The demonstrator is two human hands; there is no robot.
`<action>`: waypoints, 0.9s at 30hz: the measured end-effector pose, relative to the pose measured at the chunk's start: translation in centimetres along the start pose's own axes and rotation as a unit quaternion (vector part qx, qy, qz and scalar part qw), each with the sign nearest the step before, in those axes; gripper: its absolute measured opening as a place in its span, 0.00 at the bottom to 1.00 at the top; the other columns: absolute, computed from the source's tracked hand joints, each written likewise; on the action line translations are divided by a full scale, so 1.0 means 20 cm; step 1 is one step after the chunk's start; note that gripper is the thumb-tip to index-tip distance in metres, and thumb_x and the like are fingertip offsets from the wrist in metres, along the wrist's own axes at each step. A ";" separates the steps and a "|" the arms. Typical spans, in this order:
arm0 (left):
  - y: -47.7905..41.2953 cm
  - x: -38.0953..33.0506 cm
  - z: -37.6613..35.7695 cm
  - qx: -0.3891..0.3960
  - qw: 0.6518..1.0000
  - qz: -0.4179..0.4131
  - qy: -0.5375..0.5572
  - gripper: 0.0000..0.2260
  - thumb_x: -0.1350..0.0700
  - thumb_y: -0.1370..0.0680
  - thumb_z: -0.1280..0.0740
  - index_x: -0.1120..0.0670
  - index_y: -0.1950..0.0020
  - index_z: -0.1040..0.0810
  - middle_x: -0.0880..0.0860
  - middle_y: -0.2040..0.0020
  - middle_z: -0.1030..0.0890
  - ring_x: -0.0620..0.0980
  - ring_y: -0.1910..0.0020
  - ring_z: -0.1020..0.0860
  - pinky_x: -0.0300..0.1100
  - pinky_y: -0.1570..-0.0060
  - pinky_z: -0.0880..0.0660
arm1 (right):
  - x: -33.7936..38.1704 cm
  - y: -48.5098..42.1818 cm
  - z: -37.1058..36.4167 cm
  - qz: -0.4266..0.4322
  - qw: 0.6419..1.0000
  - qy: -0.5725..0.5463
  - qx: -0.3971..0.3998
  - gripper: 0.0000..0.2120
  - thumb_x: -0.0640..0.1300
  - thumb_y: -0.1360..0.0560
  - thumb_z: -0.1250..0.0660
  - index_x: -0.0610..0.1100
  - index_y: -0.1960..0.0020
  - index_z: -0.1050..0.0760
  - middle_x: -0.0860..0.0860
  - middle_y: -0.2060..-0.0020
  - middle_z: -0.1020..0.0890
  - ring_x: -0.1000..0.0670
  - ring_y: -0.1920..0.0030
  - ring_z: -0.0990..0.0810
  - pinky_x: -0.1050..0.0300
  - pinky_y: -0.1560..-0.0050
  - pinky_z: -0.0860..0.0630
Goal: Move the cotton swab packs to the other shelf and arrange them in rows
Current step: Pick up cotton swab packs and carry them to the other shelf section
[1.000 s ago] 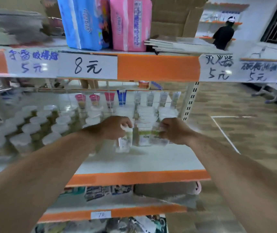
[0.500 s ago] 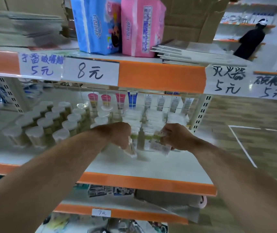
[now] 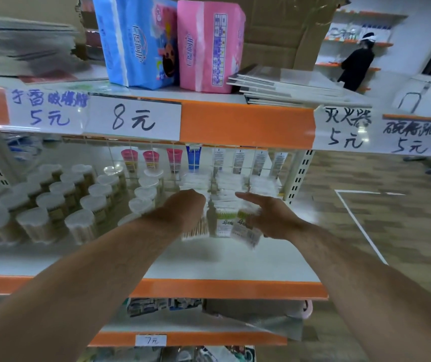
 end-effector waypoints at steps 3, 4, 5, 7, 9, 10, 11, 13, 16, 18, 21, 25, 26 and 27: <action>0.00 0.00 -0.01 -0.005 1.000 -0.012 -0.002 0.06 0.62 0.21 0.37 0.57 0.46 0.22 0.55 0.49 0.19 0.52 0.52 0.20 0.41 0.57 0.26 | 0.02 0.01 0.00 -0.004 1.000 0.005 -0.006 0.19 0.42 0.21 0.36 0.59 0.33 0.26 0.52 0.49 0.25 0.60 0.75 0.27 0.66 0.76 0.30; 0.00 0.00 -0.02 -0.007 1.000 -0.015 -0.002 0.07 0.62 0.21 0.37 0.56 0.46 0.22 0.55 0.49 0.19 0.52 0.52 0.20 0.41 0.55 0.25 | 0.03 0.01 0.00 -0.006 1.000 0.010 -0.008 0.15 0.43 0.20 0.37 0.55 0.36 0.23 0.52 0.49 0.23 0.61 0.75 0.27 0.68 0.77 0.32; 0.00 0.00 -0.02 -0.009 1.000 -0.016 -0.001 0.07 0.63 0.21 0.37 0.56 0.46 0.22 0.55 0.50 0.19 0.52 0.53 0.20 0.42 0.54 0.24 | 0.03 0.00 0.00 -0.006 1.000 0.023 -0.011 0.12 0.44 0.20 0.37 0.53 0.39 0.20 0.53 0.48 0.22 0.62 0.74 0.27 0.69 0.77 0.32; 0.00 -0.01 -0.02 -0.008 1.000 -0.020 0.002 0.07 0.63 0.22 0.36 0.57 0.46 0.21 0.55 0.50 0.19 0.52 0.52 0.20 0.42 0.53 0.23 | 0.04 0.00 -0.01 -0.004 0.998 0.056 -0.015 0.10 0.45 0.20 0.37 0.51 0.45 0.19 0.53 0.49 0.20 0.61 0.70 0.27 0.71 0.76 0.33; 0.00 -0.01 -0.01 -0.007 1.000 -0.025 0.009 0.07 0.63 0.22 0.36 0.58 0.46 0.21 0.56 0.50 0.19 0.53 0.52 0.20 0.43 0.53 0.25 | 0.05 0.00 -0.01 -0.011 0.997 0.069 -0.023 0.07 0.46 0.23 0.35 0.52 0.48 0.19 0.55 0.52 0.20 0.58 0.69 0.23 0.68 0.75 0.30; 0.01 -0.01 -0.01 -0.007 1.000 -0.025 0.014 0.07 0.63 0.22 0.37 0.58 0.47 0.21 0.56 0.50 0.19 0.54 0.52 0.20 0.43 0.53 0.25 | 0.04 -0.01 -0.02 -0.018 0.997 0.074 -0.021 0.07 0.47 0.24 0.33 0.52 0.48 0.19 0.56 0.54 0.19 0.57 0.69 0.20 0.67 0.74 0.29; 0.01 -0.01 -0.01 -0.007 0.999 -0.025 0.018 0.07 0.63 0.22 0.37 0.58 0.47 0.21 0.56 0.50 0.19 0.54 0.52 0.20 0.43 0.54 0.25 | 0.04 0.00 -0.03 -0.027 0.997 0.077 -0.011 0.08 0.49 0.25 0.31 0.53 0.47 0.20 0.56 0.56 0.18 0.57 0.69 0.18 0.66 0.74 0.28; 0.02 0.00 0.00 -0.005 0.999 -0.027 0.032 0.08 0.64 0.22 0.37 0.58 0.47 0.21 0.56 0.50 0.19 0.54 0.52 0.20 0.43 0.54 0.25 | 0.03 0.00 -0.07 -0.053 0.992 0.104 0.037 0.17 0.56 0.30 0.26 0.53 0.44 0.21 0.55 0.62 0.17 0.58 0.68 0.17 0.65 0.71 0.27; 0.04 0.02 0.00 -0.001 0.998 -0.029 0.062 0.08 0.64 0.24 0.35 0.59 0.47 0.21 0.57 0.50 0.20 0.54 0.54 0.22 0.42 0.55 0.25 | 0.04 0.00 -0.15 -0.071 0.974 0.173 0.126 0.21 0.55 0.34 0.23 0.46 0.46 0.21 0.49 0.65 0.15 0.52 0.67 0.18 0.61 0.69 0.24; 0.05 0.04 0.01 -0.010 0.995 -0.027 0.093 0.10 0.64 0.26 0.33 0.59 0.45 0.21 0.57 0.48 0.22 0.53 0.54 0.22 0.42 0.55 0.24 | 0.03 -0.04 -0.17 -0.074 0.967 0.209 0.128 0.12 0.46 0.32 0.26 0.42 0.51 0.20 0.47 0.65 0.15 0.53 0.69 0.18 0.61 0.67 0.22; 0.08 0.08 0.03 -0.024 0.993 -0.023 0.115 0.13 0.64 0.28 0.31 0.58 0.44 0.20 0.57 0.47 0.22 0.54 0.54 0.20 0.43 0.55 0.21 | 0.03 -0.11 -0.17 -0.075 0.953 0.282 0.078 0.05 0.41 0.29 0.33 0.41 0.55 0.20 0.48 0.64 0.17 0.50 0.66 0.17 0.55 0.63 0.18; 0.11 0.14 0.06 -0.050 0.991 0.002 0.125 0.13 0.54 0.26 0.30 0.57 0.43 0.20 0.55 0.47 0.20 0.54 0.51 0.19 0.46 0.52 0.19 | 0.09 -0.16 -0.22 -0.046 0.939 0.337 0.051 0.06 0.41 0.28 0.35 0.39 0.57 0.22 0.47 0.64 0.21 0.48 0.66 0.21 0.59 0.71 0.26; 0.12 0.16 0.07 -0.056 0.989 0.014 0.134 0.14 0.52 0.25 0.31 0.56 0.42 0.20 0.54 0.46 0.20 0.53 0.51 0.19 0.46 0.53 0.19 | 0.11 -0.17 -0.23 -0.044 0.938 0.341 0.051 0.04 0.40 0.28 0.35 0.39 0.59 0.24 0.48 0.65 0.22 0.49 0.68 0.22 0.61 0.74 0.29; 0.13 0.18 0.08 -0.062 0.987 0.023 0.145 0.15 0.50 0.25 0.31 0.56 0.42 0.21 0.54 0.45 0.21 0.53 0.50 0.19 0.46 0.52 0.19 | 0.12 -0.18 -0.23 -0.043 0.937 0.345 0.047 0.03 0.38 0.28 0.36 0.40 0.60 0.25 0.48 0.66 0.23 0.50 0.69 0.24 0.62 0.75 0.32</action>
Point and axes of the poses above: each hand's wrist, its own y-axis away from the middle knuckle, its own z-axis out of the back of the hand, x = y × z, the point moved 10 cm from there along -y, towards the middle knuckle
